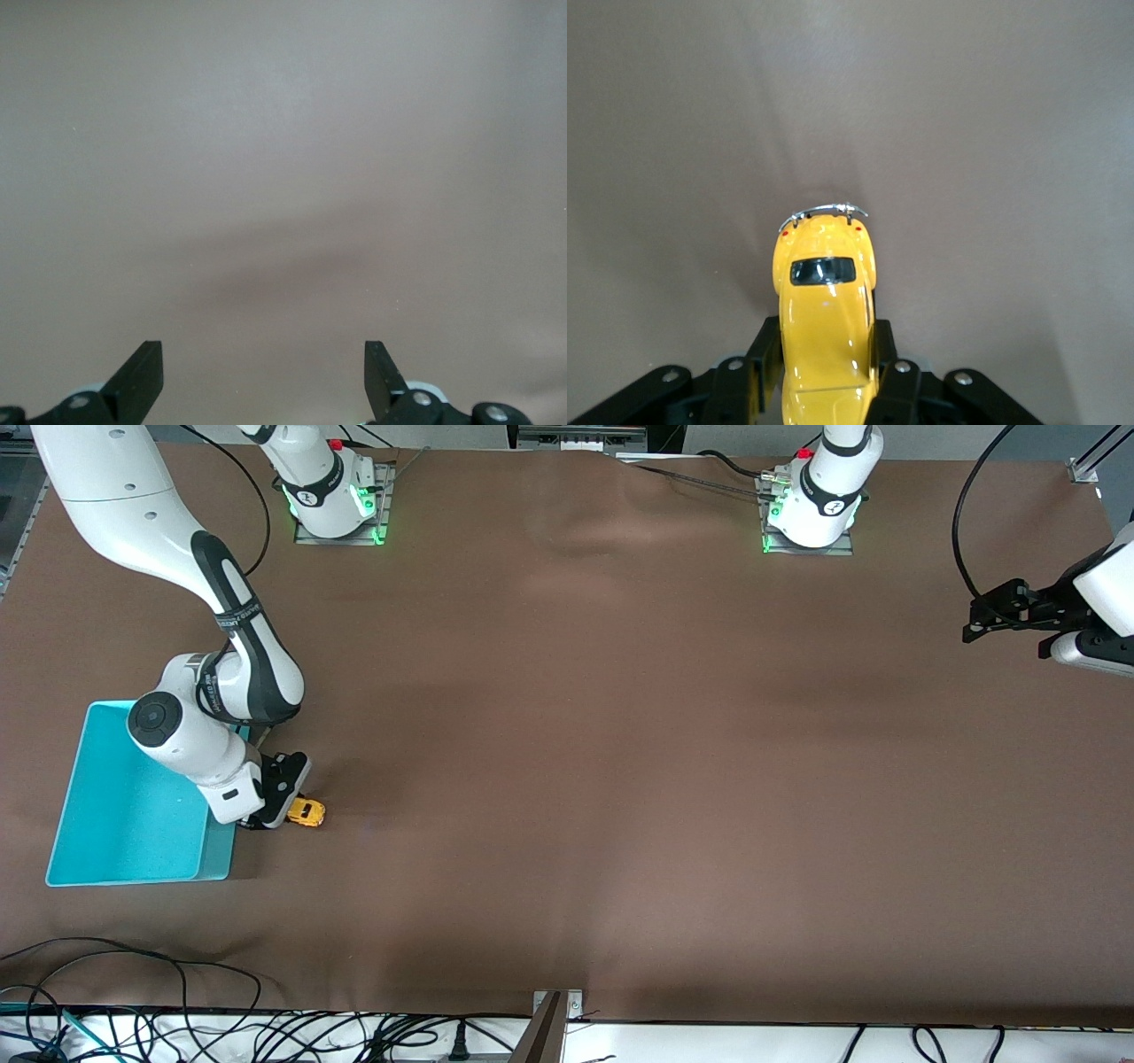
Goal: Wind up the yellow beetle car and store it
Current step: 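Close the right gripper on the yellow car, then lift the car with the right gripper and lower it into the box, then open the right gripper to release the car inside the box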
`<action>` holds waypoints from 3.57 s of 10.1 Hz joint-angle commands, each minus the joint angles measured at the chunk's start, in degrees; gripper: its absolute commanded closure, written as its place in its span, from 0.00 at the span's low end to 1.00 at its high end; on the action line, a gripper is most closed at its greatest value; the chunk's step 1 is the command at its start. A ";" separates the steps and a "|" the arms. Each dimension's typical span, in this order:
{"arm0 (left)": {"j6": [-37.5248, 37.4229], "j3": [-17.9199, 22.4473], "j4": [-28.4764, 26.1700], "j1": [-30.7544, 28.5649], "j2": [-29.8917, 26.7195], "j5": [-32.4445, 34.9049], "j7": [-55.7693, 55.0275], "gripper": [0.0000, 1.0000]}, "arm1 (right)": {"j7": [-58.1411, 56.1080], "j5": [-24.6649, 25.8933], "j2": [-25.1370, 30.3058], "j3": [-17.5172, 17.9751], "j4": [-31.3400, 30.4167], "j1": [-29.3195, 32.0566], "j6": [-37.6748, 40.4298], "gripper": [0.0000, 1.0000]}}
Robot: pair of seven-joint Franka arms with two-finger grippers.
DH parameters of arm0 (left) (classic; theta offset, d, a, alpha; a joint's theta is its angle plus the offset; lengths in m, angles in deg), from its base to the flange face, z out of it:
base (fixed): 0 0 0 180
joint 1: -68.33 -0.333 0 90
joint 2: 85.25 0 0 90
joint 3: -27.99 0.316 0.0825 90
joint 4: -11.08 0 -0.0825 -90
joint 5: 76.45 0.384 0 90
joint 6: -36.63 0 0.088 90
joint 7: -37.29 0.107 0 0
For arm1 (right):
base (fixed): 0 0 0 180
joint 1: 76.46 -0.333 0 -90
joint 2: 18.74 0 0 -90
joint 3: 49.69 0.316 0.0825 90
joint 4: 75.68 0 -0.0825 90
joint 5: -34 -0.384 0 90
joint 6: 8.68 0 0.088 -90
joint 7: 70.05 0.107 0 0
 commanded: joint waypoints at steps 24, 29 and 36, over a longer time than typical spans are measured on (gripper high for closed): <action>-0.49 0.48 4.75 0.06 3.10 0.59 0.79 0.00 | -30.44 -4.57 -8.89 0.50 23.33 18.99 31.20 1.00; -0.49 0.48 4.75 0.06 3.10 0.59 0.87 0.00 | -31.51 -6.24 -11.36 0.59 23.42 19.43 28.47 0.83; -0.49 0.48 4.75 0.06 3.10 0.59 0.87 0.00 | -27.67 -8.70 -5.06 0.77 23.95 19.26 33.98 0.01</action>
